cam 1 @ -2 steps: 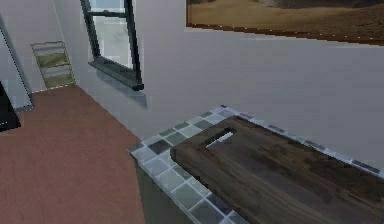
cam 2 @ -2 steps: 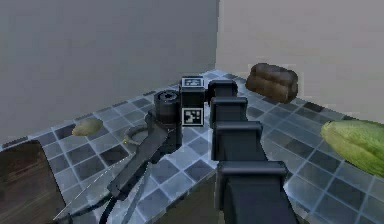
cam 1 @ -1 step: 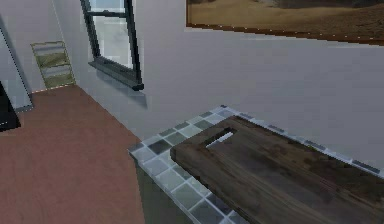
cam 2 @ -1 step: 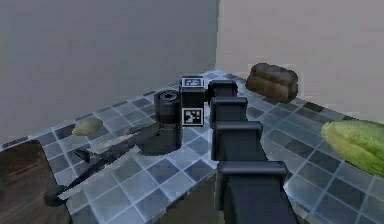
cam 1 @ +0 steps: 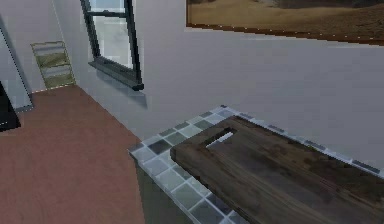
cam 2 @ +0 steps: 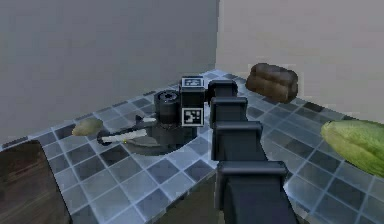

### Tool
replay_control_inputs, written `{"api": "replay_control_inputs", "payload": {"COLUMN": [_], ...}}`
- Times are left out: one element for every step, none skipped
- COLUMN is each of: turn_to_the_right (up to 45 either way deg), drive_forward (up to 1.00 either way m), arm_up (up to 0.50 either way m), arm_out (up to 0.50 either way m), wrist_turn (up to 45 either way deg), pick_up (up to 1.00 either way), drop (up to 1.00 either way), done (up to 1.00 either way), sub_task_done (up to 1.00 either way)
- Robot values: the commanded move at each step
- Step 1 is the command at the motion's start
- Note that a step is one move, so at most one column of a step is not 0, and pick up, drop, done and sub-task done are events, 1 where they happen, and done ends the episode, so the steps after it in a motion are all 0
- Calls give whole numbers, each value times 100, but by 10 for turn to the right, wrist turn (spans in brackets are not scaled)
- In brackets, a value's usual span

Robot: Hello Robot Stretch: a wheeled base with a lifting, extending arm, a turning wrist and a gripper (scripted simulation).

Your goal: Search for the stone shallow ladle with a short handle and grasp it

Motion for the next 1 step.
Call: {"api": "replay_control_inputs", "payload": {"turn_to_the_right": [0], "drive_forward": [0], "arm_up": [0], "arm_out": [0], "wrist_turn": [180], "pick_up": [0], "drop": [0], "done": [0], "sub_task_done": [0]}}
